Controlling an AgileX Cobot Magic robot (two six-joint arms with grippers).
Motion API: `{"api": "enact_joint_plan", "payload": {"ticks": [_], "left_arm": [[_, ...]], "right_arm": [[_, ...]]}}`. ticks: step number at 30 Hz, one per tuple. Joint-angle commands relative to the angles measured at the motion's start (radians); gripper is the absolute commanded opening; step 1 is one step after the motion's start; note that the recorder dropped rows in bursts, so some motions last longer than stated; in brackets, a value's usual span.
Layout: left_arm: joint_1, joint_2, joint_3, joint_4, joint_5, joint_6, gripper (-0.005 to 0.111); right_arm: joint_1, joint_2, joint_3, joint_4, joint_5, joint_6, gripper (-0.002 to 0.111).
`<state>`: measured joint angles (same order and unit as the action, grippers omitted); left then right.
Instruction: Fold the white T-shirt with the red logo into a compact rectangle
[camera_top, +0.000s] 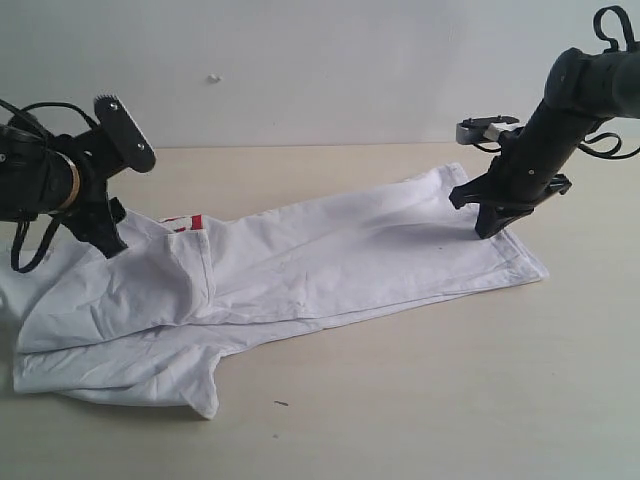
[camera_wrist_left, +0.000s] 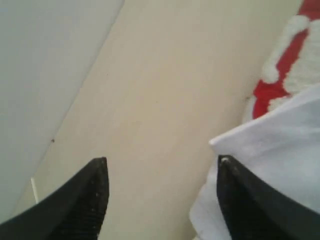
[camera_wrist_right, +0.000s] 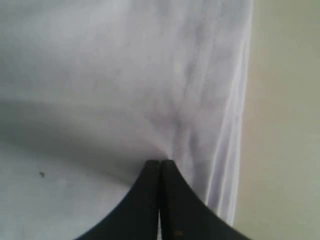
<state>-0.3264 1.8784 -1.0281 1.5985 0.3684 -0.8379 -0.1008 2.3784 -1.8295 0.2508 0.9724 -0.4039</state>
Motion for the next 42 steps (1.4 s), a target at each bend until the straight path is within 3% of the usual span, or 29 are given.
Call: {"api": "enact_joint_plan", "payload": {"ticks": [1,6,9,11,12,18,23,27,37,42], "left_arm": [[0.008,-0.008,-0.009,0.010,0.024,-0.113,0.062],[-0.002,-0.075,-0.009,-0.097,-0.086,-0.172,0.053],[-0.012,-0.160,-0.007,-0.231,-0.234,-0.172,0.031],[-0.012,-0.214,0.025,-0.321,-0.363,-0.172,0.005],[-0.012,-0.232,0.043,-0.326,-0.404,-0.172,0.001],[-0.047,-0.258,0.201,-0.321,-0.349,-0.171,0.000],[-0.047,-0.202,0.254,-0.286,-0.444,-0.171,0.000],[-0.047,-0.090,0.204,-0.276,-0.401,-0.171,0.000],[-0.047,0.094,0.005,-0.276,-0.646,-0.273,0.000],[-0.053,0.182,-0.034,-0.264,-0.613,-0.289,0.000]], "right_arm": [[-0.004,0.008,-0.004,0.001,-0.012,-0.014,0.000],[-0.004,0.008,-0.004,0.001,-0.013,-0.014,0.000],[-0.004,0.008,-0.004,0.001,-0.013,-0.014,0.000],[-0.004,0.008,-0.004,0.001,-0.013,-0.014,0.000],[-0.004,0.008,-0.004,0.001,-0.013,-0.014,0.000],[-0.004,0.008,-0.004,0.001,-0.013,-0.014,0.000],[-0.004,0.008,-0.004,0.001,-0.004,-0.014,0.000],[-0.004,0.008,-0.004,0.001,-0.004,-0.012,0.000],[-0.004,0.008,-0.004,0.003,-0.006,-0.011,0.000],[-0.004,0.008,-0.004,0.003,-0.004,-0.011,0.000]]}}
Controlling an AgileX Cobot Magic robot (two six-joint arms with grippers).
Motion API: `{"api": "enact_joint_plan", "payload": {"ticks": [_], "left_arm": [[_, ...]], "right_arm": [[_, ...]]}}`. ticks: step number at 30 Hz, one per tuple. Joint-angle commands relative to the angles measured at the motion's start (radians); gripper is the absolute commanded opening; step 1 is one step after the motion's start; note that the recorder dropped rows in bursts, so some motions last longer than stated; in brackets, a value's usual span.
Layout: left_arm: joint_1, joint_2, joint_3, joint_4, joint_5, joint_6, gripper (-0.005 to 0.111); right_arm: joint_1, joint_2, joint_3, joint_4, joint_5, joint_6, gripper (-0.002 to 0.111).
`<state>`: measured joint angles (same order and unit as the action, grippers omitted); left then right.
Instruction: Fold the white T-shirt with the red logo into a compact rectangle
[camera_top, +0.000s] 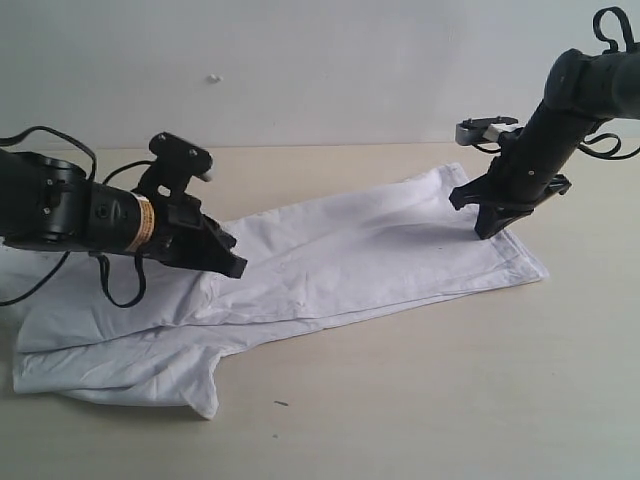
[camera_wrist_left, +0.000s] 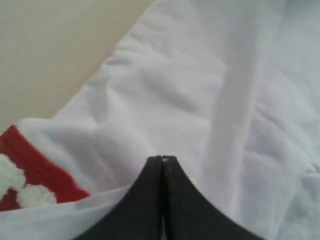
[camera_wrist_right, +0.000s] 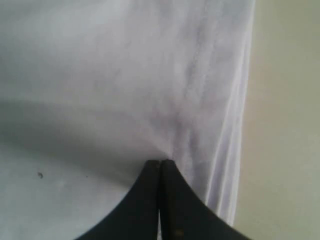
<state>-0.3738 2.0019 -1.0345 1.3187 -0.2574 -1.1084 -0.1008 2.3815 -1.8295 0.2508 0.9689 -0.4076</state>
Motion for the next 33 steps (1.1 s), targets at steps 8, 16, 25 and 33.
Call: {"api": "enact_joint_plan", "payload": {"ticks": [8,16,25,33], "left_arm": [[-0.006,0.052,-0.118,0.022,0.184,-0.020,0.000],[-0.006,-0.088,-0.088,0.033,0.086,-0.057,0.000],[0.022,-0.128,0.039,0.426,0.266,-0.428,0.000],[0.167,-0.064,0.057,0.426,0.257,-0.473,0.000]], "right_arm": [[-0.004,0.005,-0.004,0.003,0.002,-0.008,0.000],[-0.004,0.005,-0.004,0.003,0.000,-0.008,0.000],[-0.004,0.005,-0.004,0.007,0.002,-0.006,0.000],[-0.004,0.005,-0.004,0.030,0.002,-0.009,0.000]]}}
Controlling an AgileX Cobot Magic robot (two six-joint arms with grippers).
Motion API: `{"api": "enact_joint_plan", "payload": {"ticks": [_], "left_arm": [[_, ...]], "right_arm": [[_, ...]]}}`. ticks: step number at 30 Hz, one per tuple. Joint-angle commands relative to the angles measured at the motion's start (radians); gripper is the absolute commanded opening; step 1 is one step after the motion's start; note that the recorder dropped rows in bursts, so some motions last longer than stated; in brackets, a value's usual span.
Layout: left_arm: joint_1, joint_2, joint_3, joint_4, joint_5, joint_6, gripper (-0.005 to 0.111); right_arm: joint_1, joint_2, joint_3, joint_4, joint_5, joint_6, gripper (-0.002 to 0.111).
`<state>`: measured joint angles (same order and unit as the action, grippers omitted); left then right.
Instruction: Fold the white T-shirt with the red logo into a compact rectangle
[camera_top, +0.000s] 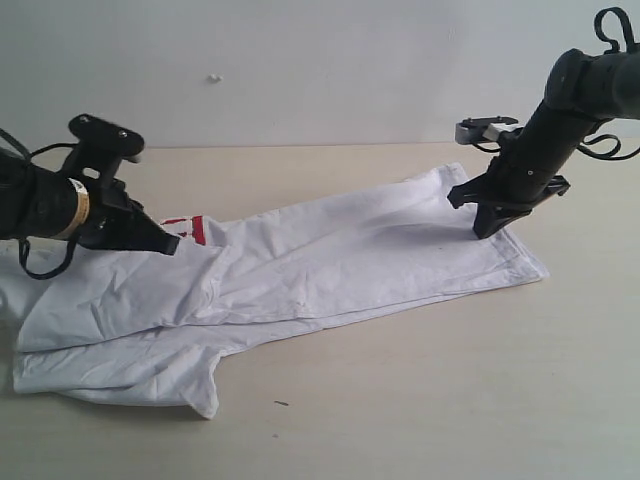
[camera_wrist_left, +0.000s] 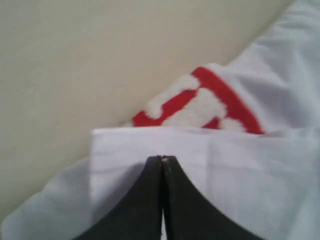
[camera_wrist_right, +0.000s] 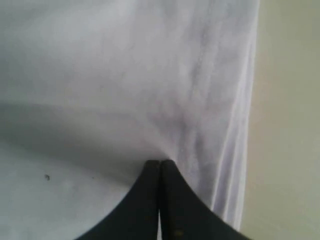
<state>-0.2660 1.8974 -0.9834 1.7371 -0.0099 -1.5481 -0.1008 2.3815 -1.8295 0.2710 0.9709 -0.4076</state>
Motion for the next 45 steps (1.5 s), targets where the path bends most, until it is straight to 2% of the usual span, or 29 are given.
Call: {"api": "enact_joint_plan", "payload": {"ticks": [1,8,11,13,14,15,16,17,18,19,20,21,22,24,25,27,29,31,36,39,42,45], "left_arm": [[0.070,0.055,0.006,0.007,0.004,-0.034,0.000],[0.087,0.138,0.006,0.007,0.003,-0.026,0.000],[0.087,0.068,0.000,0.007,0.016,-0.028,0.000],[0.087,-0.040,0.000,0.007,-0.008,-0.038,0.000],[0.087,-0.114,0.007,0.007,-0.088,-0.038,0.000],[0.087,-0.189,0.016,0.007,-0.275,-0.053,0.000],[0.087,-0.218,0.021,0.007,-0.388,-0.060,0.003],[0.068,-0.259,0.042,0.007,-0.535,-0.061,0.012],[0.044,-0.280,0.068,0.007,-0.550,-0.072,0.019],[-0.014,-0.314,0.135,0.007,-0.510,-0.073,0.030],[-0.049,-0.331,0.175,0.007,-0.486,-0.057,0.032],[-0.123,-0.360,0.258,0.007,-0.427,-0.003,0.032],[-0.166,-0.370,0.301,0.007,-0.376,0.008,0.032],[-0.276,-0.377,0.395,0.007,-0.198,0.033,0.032],[-0.321,-0.373,0.423,0.007,-0.119,0.034,0.033],[-0.426,-0.348,0.447,0.007,-0.002,0.021,0.042],[-0.493,-0.293,0.450,0.007,0.089,-0.010,0.052],[-0.513,-0.204,0.453,-0.041,0.233,0.039,0.054],[-0.513,-0.094,0.387,-0.290,0.296,0.273,0.053],[-0.515,-0.099,0.344,-0.480,0.371,0.453,0.036],[-0.528,-0.151,0.319,-0.729,0.383,0.732,0.003],[-0.557,-0.221,0.293,-0.999,0.437,1.043,0.001]], "right_arm": [[-0.004,0.005,-0.004,0.010,0.000,-0.009,0.000],[-0.004,0.005,-0.004,0.010,0.000,-0.009,0.000],[-0.004,0.005,-0.004,0.010,-0.002,-0.009,0.000],[-0.004,0.005,-0.004,0.010,-0.002,-0.009,0.000],[-0.004,0.005,-0.004,0.010,-0.009,-0.009,0.000],[-0.004,0.005,-0.004,0.010,-0.013,-0.009,0.000],[-0.004,0.005,-0.004,0.010,-0.013,-0.009,0.000],[-0.004,0.005,-0.004,0.010,-0.002,-0.009,0.000],[-0.004,0.005,-0.004,0.010,0.002,-0.009,0.000],[-0.004,0.005,-0.004,0.010,0.007,-0.009,0.000],[-0.004,0.005,-0.004,0.010,0.007,-0.009,0.000],[-0.004,0.005,-0.004,0.024,0.006,-0.009,0.000],[-0.004,0.005,-0.004,0.031,0.009,-0.009,0.000],[-0.004,0.005,-0.004,0.048,0.021,-0.009,0.000],[-0.004,0.005,-0.004,0.053,0.028,-0.009,0.000],[-0.004,0.005,-0.004,0.062,0.039,-0.009,0.000],[-0.004,0.005,-0.004,0.067,0.048,-0.011,0.000],[-0.004,0.005,-0.002,0.067,0.048,-0.013,0.000],[-0.004,0.005,-0.002,0.067,0.041,-0.013,0.000],[-0.004,0.005,-0.002,0.067,0.028,-0.013,0.000],[-0.004,0.005,-0.002,0.067,0.026,-0.013,0.000],[-0.004,0.005,-0.002,0.067,0.024,-0.013,0.000]]}}
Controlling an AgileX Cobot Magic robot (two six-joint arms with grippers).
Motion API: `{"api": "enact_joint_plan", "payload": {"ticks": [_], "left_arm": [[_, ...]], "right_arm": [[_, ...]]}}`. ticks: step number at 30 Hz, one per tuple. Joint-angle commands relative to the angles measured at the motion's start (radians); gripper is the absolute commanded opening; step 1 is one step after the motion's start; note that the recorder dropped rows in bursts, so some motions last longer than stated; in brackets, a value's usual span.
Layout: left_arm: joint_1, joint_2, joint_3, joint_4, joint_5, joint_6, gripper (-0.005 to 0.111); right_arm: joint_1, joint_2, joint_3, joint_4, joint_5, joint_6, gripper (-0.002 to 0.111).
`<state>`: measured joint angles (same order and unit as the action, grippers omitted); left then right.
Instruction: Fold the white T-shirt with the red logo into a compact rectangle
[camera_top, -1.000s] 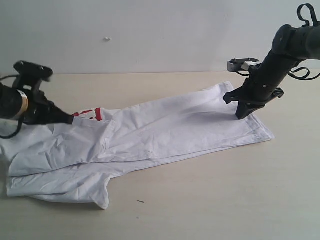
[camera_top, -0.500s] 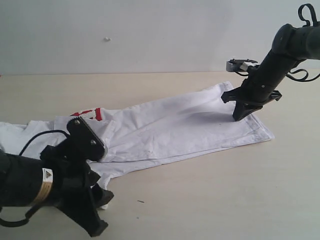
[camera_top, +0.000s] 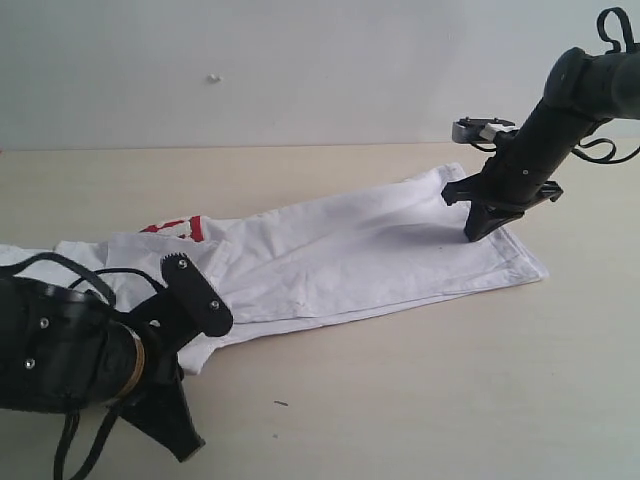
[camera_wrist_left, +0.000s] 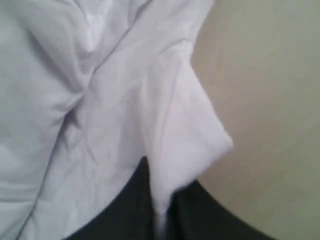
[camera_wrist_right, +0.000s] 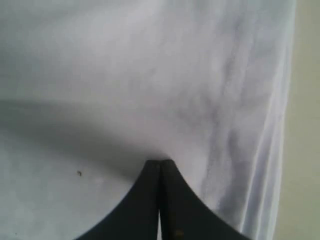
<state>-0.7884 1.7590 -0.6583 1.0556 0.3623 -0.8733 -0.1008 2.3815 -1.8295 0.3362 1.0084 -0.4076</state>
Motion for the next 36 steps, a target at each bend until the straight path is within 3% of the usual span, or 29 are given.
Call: {"api": "enact_joint_plan", "payload": {"ticks": [1,5,11,15,20,24,28,34,36], "left_arm": [[-0.043,-0.107,-0.043,-0.394,0.095,0.474,0.001],[-0.051,-0.181,-0.095,-0.548,0.238,0.759,0.001],[-0.041,-0.216,-0.174,-0.483,0.397,1.009,0.001],[0.002,-0.218,-0.218,-0.450,0.354,1.065,0.004],[0.011,-0.218,-0.224,-0.678,0.322,1.283,0.023],[0.011,-0.218,-0.226,-0.925,0.492,1.467,0.025],[0.013,-0.226,-0.226,-0.935,0.532,1.478,0.025],[0.038,-0.228,-0.226,-0.747,0.382,1.366,0.025],[0.045,-0.228,-0.226,-0.761,0.351,1.321,0.025]], "right_arm": [[-0.004,0.005,-0.002,0.002,-0.017,-0.013,0.000],[-0.004,0.005,-0.002,0.002,-0.011,-0.013,0.000],[-0.004,0.005,-0.002,0.004,-0.009,-0.013,0.000],[-0.004,0.005,-0.002,0.004,-0.007,-0.011,0.000],[-0.004,0.005,-0.002,0.004,-0.009,-0.020,0.000],[-0.004,0.005,-0.002,0.004,-0.014,-0.020,0.000],[-0.004,0.005,-0.002,0.004,-0.010,-0.017,0.000],[-0.004,0.005,-0.002,0.008,0.005,-0.017,0.000],[-0.004,0.005,-0.002,0.008,0.002,-0.017,0.000]]}}
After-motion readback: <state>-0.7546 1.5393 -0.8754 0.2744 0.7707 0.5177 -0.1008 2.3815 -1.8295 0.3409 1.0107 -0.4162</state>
